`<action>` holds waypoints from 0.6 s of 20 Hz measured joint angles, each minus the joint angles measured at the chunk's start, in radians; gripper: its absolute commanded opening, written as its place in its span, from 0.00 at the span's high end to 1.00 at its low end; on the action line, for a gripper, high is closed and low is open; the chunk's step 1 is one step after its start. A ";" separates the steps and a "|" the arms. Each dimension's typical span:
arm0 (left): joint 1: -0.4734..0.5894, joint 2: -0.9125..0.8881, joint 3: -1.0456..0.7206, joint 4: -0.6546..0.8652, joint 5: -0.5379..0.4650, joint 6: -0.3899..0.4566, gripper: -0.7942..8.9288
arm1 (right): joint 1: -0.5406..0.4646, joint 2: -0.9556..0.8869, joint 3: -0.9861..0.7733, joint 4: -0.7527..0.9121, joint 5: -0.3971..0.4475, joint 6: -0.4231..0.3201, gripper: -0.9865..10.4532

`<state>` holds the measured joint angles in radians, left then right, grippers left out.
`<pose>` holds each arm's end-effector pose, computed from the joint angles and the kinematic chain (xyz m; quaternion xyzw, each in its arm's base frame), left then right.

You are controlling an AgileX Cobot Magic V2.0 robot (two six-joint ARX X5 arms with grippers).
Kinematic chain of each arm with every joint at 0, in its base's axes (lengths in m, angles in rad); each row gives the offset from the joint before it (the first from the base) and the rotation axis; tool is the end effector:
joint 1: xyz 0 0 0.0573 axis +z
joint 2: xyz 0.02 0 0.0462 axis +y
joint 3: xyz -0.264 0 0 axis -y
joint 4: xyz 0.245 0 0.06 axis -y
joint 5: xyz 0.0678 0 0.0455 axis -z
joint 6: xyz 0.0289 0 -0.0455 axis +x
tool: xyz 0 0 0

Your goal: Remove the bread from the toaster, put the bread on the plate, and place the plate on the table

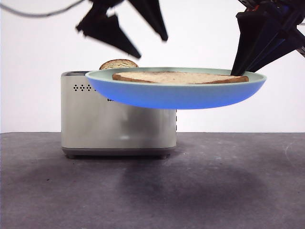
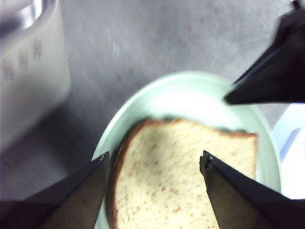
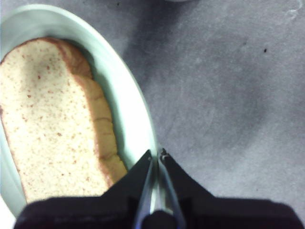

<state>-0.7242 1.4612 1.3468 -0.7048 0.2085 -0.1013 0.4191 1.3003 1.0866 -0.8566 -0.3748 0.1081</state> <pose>0.2260 -0.2079 0.3274 0.0599 0.4055 -0.3924 0.8234 0.2214 0.1102 0.2815 0.0316 0.5271 0.3045 0.7928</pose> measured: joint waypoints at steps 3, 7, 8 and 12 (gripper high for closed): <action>-0.033 0.000 0.109 -0.087 -0.081 0.059 0.59 | 0.000 0.000 0.000 0.001 0.010 -0.002 0.93; -0.063 -0.040 0.228 -0.147 -0.212 0.109 0.59 | -0.001 0.006 0.000 0.006 0.119 -0.005 0.93; -0.069 -0.073 0.237 -0.143 -0.226 0.112 0.59 | -0.010 0.015 0.000 0.007 0.125 -0.010 0.93; -0.075 -0.217 0.237 -0.139 -0.263 0.119 0.59 | -0.071 0.084 0.000 0.014 0.125 -0.031 0.93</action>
<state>-0.7994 1.2446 1.5841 -0.8440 -0.0547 0.0177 0.3485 1.3846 1.0866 -0.8421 -0.2497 0.0769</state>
